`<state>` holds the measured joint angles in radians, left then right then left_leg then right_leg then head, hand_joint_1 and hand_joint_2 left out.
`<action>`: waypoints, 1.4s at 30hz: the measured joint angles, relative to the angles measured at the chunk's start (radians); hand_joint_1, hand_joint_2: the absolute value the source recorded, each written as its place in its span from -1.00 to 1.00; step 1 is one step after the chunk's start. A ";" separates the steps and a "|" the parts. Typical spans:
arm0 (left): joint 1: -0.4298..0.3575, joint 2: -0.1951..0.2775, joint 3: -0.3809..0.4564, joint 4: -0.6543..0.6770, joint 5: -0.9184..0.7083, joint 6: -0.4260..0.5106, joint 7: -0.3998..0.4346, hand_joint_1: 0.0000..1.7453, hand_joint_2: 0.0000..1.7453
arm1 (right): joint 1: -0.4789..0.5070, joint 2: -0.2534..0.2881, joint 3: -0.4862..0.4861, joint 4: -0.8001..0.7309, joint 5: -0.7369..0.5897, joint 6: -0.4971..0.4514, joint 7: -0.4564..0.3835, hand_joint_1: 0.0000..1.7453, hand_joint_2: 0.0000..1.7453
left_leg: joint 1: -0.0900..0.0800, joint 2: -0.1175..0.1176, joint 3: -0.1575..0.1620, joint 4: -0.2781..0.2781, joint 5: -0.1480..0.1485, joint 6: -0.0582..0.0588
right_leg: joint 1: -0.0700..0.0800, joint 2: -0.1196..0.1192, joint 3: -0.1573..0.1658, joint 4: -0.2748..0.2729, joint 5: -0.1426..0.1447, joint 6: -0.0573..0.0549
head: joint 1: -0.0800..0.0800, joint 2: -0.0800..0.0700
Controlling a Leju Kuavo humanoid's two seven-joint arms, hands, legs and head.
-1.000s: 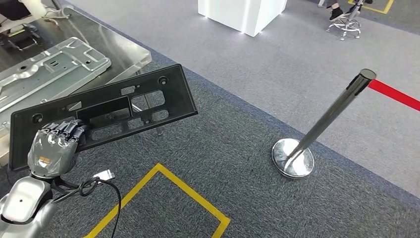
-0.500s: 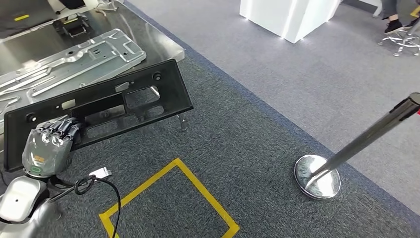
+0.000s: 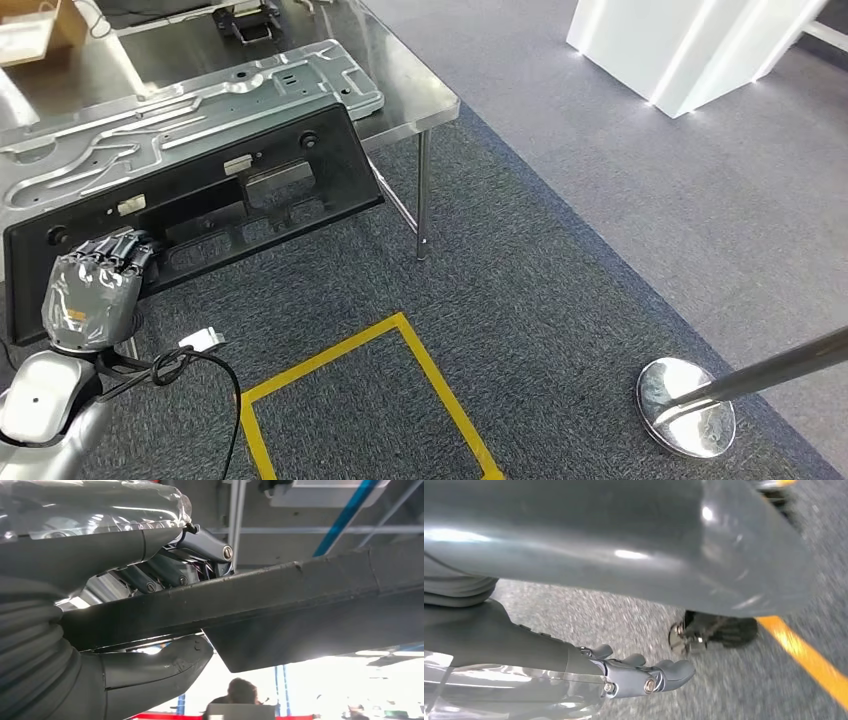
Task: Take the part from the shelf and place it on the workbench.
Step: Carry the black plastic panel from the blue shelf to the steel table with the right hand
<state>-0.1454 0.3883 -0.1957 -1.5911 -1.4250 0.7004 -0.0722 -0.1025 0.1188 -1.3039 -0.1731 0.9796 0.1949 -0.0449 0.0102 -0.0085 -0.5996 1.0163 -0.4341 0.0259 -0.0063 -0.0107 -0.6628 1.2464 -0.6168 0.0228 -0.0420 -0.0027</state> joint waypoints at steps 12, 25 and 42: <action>-0.004 -0.018 0.003 0.010 0.012 0.000 0.017 1.00 1.00 | -0.002 -0.002 -0.001 0.000 0.001 -0.002 0.006 -1.00 -1.00 | 0.002 -0.071 -0.019 0.047 -0.034 -0.041 | -0.007 0.036 0.077 -0.233 0.154 -0.037 | 0.000 0.000; -0.022 -0.032 0.003 0.034 0.020 0.000 0.034 1.00 1.00 | -0.007 0.000 -0.007 0.000 -0.015 -0.019 0.014 -1.00 -1.00 | -0.006 0.048 0.002 0.008 -0.007 -0.026 | 0.006 -0.080 0.107 -0.231 0.123 -0.018 | 0.000 0.000; -0.029 -0.048 -0.003 0.050 0.022 0.000 0.042 1.00 1.00 | -0.002 0.000 -0.026 0.000 -0.034 -0.014 0.013 -1.00 -1.00 | 0.000 -0.001 0.002 0.029 -0.034 -0.042 | -0.003 0.010 0.075 -0.228 0.146 -0.034 | 0.000 0.000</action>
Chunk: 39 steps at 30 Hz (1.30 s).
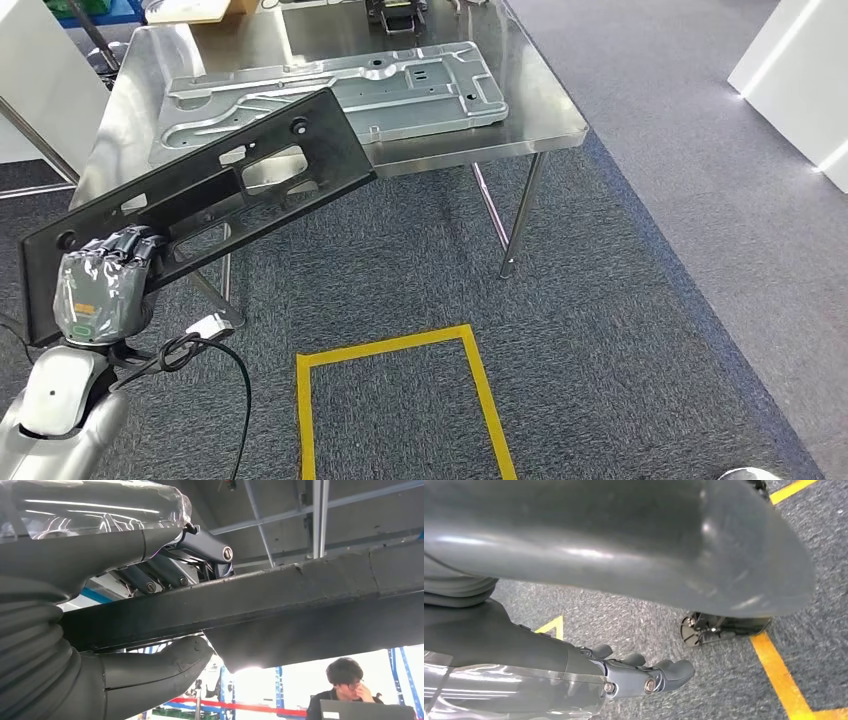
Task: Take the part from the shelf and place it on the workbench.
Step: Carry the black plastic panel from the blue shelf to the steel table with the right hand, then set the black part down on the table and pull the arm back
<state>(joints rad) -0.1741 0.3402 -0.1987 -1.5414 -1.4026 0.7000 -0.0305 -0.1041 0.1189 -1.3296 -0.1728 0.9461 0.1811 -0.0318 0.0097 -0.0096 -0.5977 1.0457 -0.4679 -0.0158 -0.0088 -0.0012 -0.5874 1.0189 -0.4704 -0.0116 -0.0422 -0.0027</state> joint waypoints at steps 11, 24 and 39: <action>-0.001 -0.001 -0.003 0.015 0.020 0.000 -0.001 1.00 1.00 | 0.001 0.001 -0.007 0.000 -0.003 0.007 -0.005 -1.00 -1.00 | -0.007 0.010 -0.017 -0.004 0.039 0.010 | 0.003 -0.002 0.049 -0.003 -0.041 0.003 | 0.000 0.000; 0.000 -0.004 -0.006 0.022 0.022 0.000 -0.003 1.00 1.00 | 0.007 -0.001 -0.008 0.000 -0.005 0.010 -0.006 -1.00 -1.00 | -0.003 -0.002 0.083 -0.038 -0.028 0.043 | 0.004 0.001 -0.095 0.115 0.019 0.028 | 0.000 0.000; -0.005 -0.007 -0.009 0.036 0.024 0.000 -0.006 1.00 1.00 | 0.009 -0.001 -0.014 0.000 -0.006 0.011 -0.009 -1.00 -1.00 | 0.010 0.006 -0.061 0.104 -0.022 -0.009 | 0.003 0.004 0.066 -0.004 -0.043 -0.010 | 0.000 0.000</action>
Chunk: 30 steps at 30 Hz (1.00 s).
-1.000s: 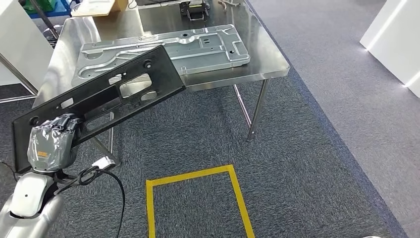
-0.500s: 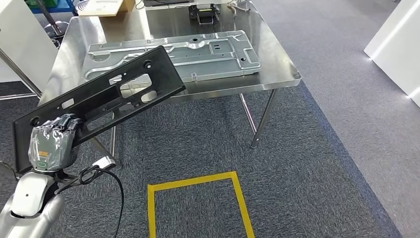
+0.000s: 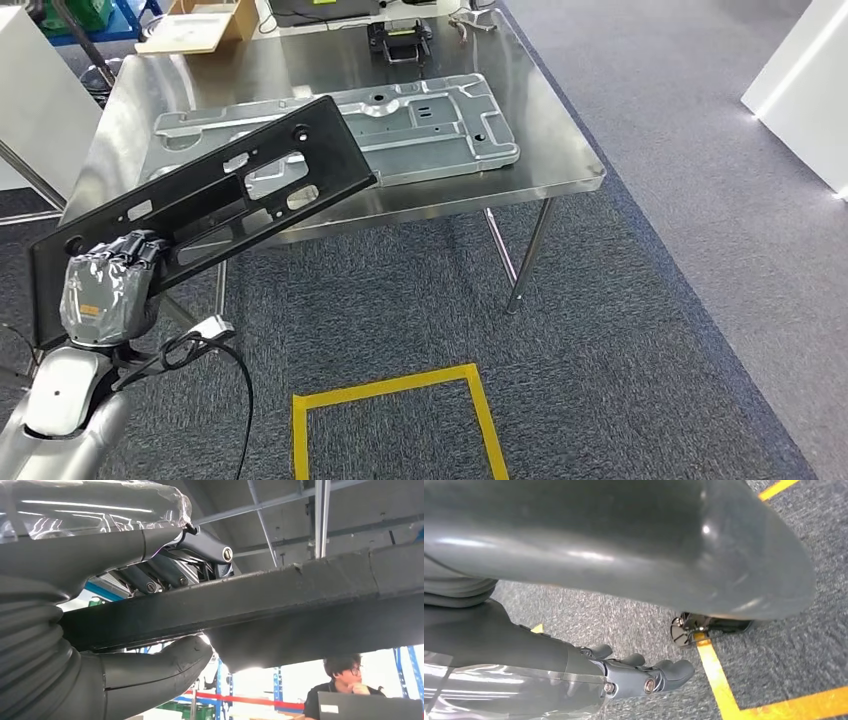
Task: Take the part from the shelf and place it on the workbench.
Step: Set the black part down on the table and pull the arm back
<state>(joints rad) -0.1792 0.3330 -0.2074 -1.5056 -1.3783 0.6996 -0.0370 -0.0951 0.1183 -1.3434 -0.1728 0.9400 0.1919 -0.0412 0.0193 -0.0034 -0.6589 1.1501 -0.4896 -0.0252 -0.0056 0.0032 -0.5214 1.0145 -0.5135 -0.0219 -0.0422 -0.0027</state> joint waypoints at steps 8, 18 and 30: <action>-0.005 0.000 0.000 0.005 0.000 0.002 -0.002 1.00 1.00 | -0.008 0.001 -0.002 0.000 0.000 0.000 0.001 -1.00 -1.00 | -0.009 0.000 0.065 -0.131 0.058 0.047 | -0.002 -0.003 -0.018 0.099 -0.036 0.043 | 0.001 0.000; -0.004 -0.001 -0.006 0.008 0.000 0.002 -0.002 1.00 1.00 | 0.001 -0.004 -0.003 0.000 0.000 0.001 0.001 -1.00 -1.00 | -0.019 -0.009 0.170 -0.136 -0.036 0.042 | 0.016 -0.001 -0.155 0.032 0.113 0.015 | 0.001 0.000; -0.014 0.000 -0.020 0.021 0.001 0.000 -0.005 1.00 1.00 | -0.002 0.001 -0.003 0.000 0.006 0.006 -0.001 -1.00 -1.00 | 0.005 0.000 0.009 0.013 -0.043 -0.009 | -0.001 0.002 -0.030 -0.011 0.046 -0.008 | 0.001 0.000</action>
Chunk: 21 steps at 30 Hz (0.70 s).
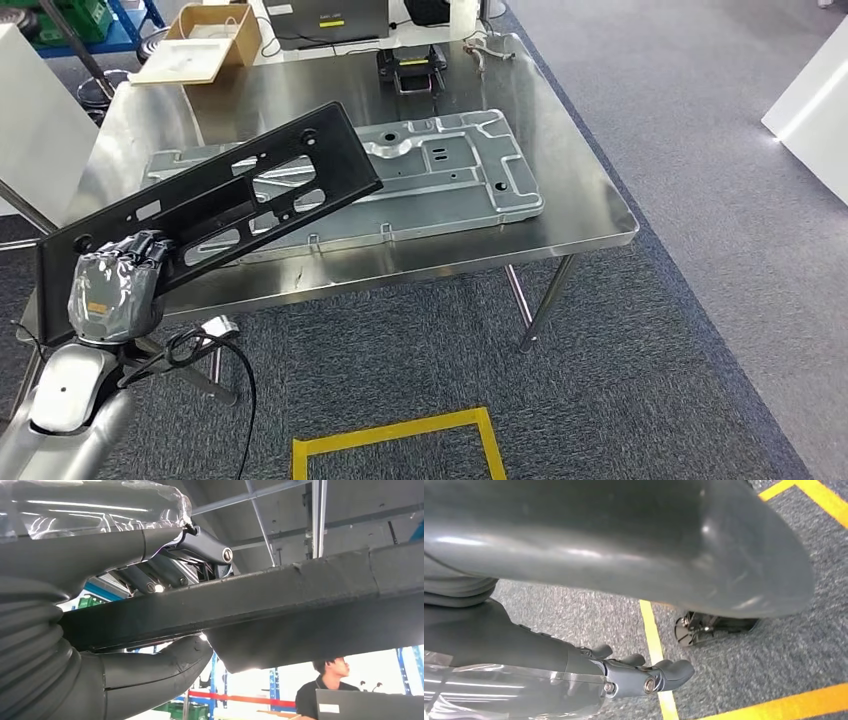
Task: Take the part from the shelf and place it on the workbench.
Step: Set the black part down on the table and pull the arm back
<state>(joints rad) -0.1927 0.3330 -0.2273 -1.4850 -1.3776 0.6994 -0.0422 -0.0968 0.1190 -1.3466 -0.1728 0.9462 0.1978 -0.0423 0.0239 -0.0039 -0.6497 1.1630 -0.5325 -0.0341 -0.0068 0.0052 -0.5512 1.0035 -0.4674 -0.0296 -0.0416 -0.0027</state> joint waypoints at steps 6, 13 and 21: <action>-0.008 0.000 -0.003 0.007 0.006 -0.008 -0.004 1.00 1.00 | -0.005 0.000 0.000 0.000 0.001 0.000 0.000 -1.00 -1.00 | -0.009 0.005 0.055 -0.151 0.098 0.039 | -0.001 0.001 0.034 0.020 -0.032 0.041 | 0.000 0.000; -0.018 0.000 -0.012 0.014 0.014 -0.015 -0.007 1.00 1.00 | -0.005 0.002 0.000 0.000 0.001 0.001 0.000 -1.00 -1.00 | -0.011 0.001 0.094 -0.157 0.078 0.064 | -0.007 -0.001 -0.140 0.281 -0.129 0.055 | 0.000 0.000; -0.025 -0.001 -0.025 0.022 0.052 -0.033 -0.024 1.00 1.00 | -0.002 0.002 0.000 0.000 0.001 0.000 0.000 -1.00 -1.00 | -0.014 -0.003 0.143 -0.144 0.036 0.024 | 0.000 0.000 -0.061 0.022 0.022 0.012 | 0.000 0.000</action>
<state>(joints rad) -0.2173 0.3321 -0.2521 -1.4633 -1.3251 0.6661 -0.0665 -0.0984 0.1206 -1.3470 -0.1724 0.9468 0.1975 -0.0420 0.0096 -0.0069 -0.5064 1.0186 -0.4962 -0.0104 -0.0068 0.0055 -0.6120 1.0254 -0.4457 -0.0174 -0.0415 -0.0027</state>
